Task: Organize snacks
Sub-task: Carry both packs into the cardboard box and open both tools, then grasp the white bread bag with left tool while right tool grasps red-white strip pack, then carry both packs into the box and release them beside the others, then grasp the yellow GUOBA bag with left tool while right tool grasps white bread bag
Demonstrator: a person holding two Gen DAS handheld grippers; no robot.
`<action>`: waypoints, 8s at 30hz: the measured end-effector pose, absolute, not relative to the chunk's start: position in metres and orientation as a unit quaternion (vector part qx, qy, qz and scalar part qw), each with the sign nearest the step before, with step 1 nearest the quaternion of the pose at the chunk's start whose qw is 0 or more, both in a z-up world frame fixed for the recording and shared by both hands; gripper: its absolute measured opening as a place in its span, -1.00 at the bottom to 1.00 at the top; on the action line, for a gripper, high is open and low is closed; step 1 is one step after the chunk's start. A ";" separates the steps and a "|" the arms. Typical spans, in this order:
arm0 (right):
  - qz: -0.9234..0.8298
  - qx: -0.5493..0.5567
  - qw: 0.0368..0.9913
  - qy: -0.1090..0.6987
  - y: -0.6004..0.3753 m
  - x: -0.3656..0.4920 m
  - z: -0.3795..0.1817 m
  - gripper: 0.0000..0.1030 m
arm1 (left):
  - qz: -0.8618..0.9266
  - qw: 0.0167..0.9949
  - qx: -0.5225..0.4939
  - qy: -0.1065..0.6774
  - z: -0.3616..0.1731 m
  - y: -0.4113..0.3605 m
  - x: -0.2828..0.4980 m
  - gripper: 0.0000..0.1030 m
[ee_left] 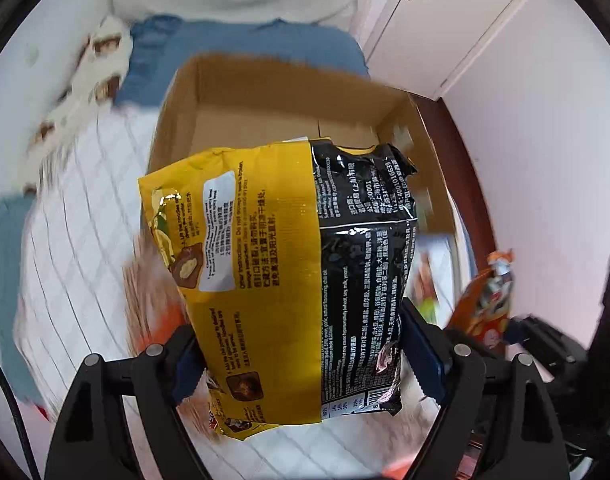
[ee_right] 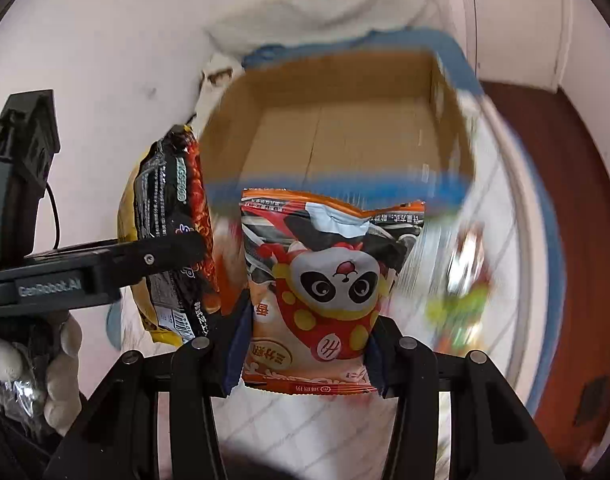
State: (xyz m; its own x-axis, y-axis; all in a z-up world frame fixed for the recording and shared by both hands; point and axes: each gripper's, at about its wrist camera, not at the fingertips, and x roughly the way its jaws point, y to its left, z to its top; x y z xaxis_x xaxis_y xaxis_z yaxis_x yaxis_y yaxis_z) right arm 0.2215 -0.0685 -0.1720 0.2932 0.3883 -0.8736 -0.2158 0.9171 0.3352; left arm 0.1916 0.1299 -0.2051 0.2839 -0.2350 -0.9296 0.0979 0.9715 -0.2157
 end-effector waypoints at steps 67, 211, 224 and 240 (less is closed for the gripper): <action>0.097 -0.004 0.869 0.486 -0.091 0.309 -0.140 0.86 | 0.010 0.881 -0.006 0.472 -0.160 0.087 0.226 0.78; 0.063 0.023 0.800 0.596 -0.078 0.409 -0.211 0.83 | -0.022 0.828 -0.005 0.560 -0.203 0.105 0.336 0.95; 0.070 -0.010 0.857 0.511 -0.076 0.320 -0.144 0.83 | -0.031 0.880 -0.001 0.474 -0.152 0.102 0.241 0.95; 0.099 0.050 0.872 0.476 -0.088 0.233 -0.100 0.83 | -0.020 0.894 -0.031 0.447 -0.141 0.108 0.165 0.95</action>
State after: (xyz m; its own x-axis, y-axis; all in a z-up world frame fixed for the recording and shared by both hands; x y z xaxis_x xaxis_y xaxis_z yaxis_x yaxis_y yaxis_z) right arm 0.2333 -0.0883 -0.1002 0.5271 0.2199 -0.8209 -0.1243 0.9755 0.1815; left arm 0.1652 0.1084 -0.1414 0.5998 -0.0636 -0.7976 0.0091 0.9973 -0.0727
